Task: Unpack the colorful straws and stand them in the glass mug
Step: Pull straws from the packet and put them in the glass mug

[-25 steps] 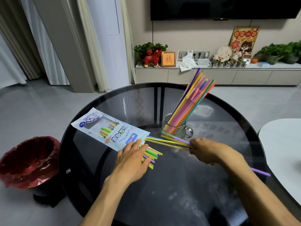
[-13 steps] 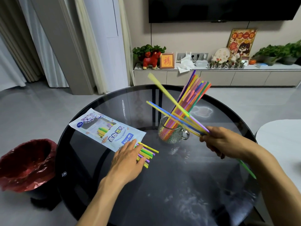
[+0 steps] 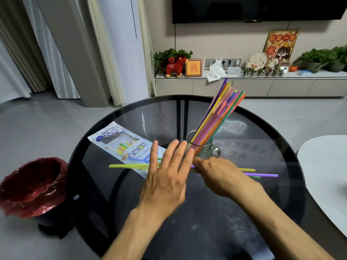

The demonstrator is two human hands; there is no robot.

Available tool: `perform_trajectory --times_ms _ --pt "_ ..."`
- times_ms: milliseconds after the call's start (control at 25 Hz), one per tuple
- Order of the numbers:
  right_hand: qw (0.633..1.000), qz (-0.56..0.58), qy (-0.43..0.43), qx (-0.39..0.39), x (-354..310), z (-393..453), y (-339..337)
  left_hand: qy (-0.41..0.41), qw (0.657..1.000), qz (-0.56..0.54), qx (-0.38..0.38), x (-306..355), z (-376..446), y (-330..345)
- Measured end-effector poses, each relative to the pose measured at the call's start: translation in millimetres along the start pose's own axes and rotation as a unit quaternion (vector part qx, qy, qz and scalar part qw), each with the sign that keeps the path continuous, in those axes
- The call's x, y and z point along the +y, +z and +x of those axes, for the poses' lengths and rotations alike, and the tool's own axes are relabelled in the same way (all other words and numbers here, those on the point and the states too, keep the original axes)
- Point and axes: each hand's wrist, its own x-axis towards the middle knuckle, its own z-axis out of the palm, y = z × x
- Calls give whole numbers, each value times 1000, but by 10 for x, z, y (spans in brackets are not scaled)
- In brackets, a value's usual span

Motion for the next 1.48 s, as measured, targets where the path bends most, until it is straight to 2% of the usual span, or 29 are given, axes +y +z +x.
perform_trajectory --times_ms 80,200,280,360,440,480,560,640,760,840,880,920,1000,1080,1120,1240,1360,1480 --pt "998 -5 -55 27 -129 25 15 -26 998 27 -57 -59 -41 85" --pt "985 -40 -105 129 -149 41 25 -32 994 -29 -101 -187 -20 55" --pt "979 -56 -99 171 -78 64 41 -42 986 -77 -143 -206 10 5" --pt "979 -61 -93 173 -72 74 70 -57 980 -89 -167 -177 26 -57" --pt "974 -80 -87 195 -114 83 71 -63 982 -93 -152 -160 20 -66" --pt "966 -93 -73 229 -124 87 64 -76 981 -92 -155 -157 11 -89" --pt "941 -86 0 328 -105 75 -1 -121 975 -107 -155 -218 24 -120" --pt "893 9 76 443 -51 38 -139 -179 962 -176 -110 -340 42 -156" --pt "813 207 90 537 4 -35 -248 -232 892 -387 -1 -440 107 -333" --pt "793 290 82 529 -8 -40 -235 -248 845 -472 51 -396 161 -430" --pt "786 358 69 498 -39 -34 -219 -251 828 -499 55 -365 183 -443" --pt "772 452 48 443 -86 -25 -209 -251 812 -525 42 -326 196 -433" --pt "722 630 10 285 -223 3 -227 -241 777 -582 6 -247 203 -368" --pt "707 681 -27 188 -325 46 -233 -213 757 -617 -2 -170 231 -309" --pt "702 688 -50 177 -359 72 -237 -199 755 -624 13 -136 257 -302" --pt "656 727 -86 184 -409 109 -315 -180 746 -633 103 -137 387 -345" --pt "656 725 -100 186 -363 121 -303 -169 718 -657 156 -221 453 -364" --pt "675 712 -80 179 -345 123 -265 -179 760 -616 102 -154 351 -158"
